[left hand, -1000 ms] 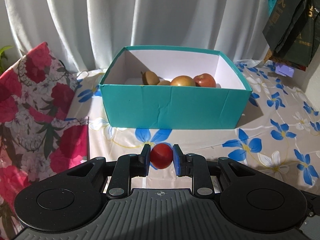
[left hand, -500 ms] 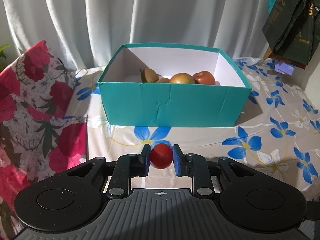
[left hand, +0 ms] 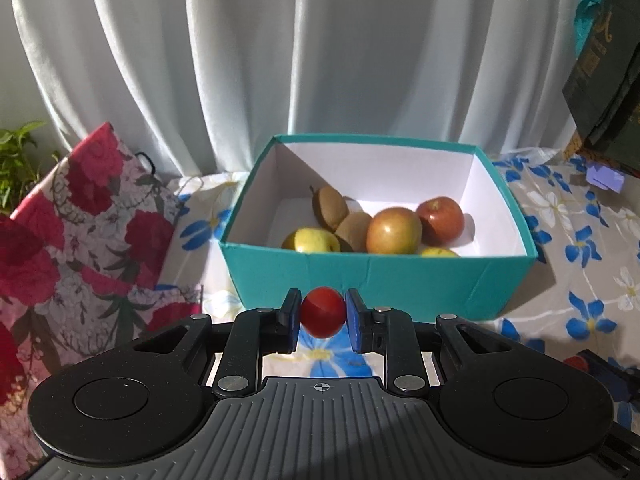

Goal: Organize fruits
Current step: 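Lower the cherry tomato into the box and open the left gripper while the right carries its tomato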

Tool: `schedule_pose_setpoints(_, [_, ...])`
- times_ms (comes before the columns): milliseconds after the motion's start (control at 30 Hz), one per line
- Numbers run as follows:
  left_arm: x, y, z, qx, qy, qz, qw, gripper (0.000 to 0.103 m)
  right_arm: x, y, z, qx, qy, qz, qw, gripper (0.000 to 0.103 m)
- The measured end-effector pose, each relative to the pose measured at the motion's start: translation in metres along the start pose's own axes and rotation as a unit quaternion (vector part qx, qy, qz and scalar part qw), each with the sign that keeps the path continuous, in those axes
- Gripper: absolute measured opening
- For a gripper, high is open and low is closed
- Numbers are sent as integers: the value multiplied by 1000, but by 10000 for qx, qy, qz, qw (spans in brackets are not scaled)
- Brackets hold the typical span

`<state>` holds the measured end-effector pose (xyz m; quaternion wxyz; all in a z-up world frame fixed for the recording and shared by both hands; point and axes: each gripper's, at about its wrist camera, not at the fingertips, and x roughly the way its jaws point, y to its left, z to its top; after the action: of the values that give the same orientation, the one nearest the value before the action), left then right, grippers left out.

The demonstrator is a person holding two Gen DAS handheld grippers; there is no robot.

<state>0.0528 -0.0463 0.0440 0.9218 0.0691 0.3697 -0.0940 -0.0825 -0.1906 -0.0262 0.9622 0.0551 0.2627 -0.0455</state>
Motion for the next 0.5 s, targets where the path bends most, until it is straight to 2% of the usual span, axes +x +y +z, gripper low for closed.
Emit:
schedule_pose_setpoints(200, [4,-3,28,-54,-246,99,9996,27,2,-6,30,10,-388,-136,9992,25])
schedule_pose_setpoints(500, [35,-10,56,-90,-300,82,9995,27,8,-10,45,-38,-543,-152,9984,25])
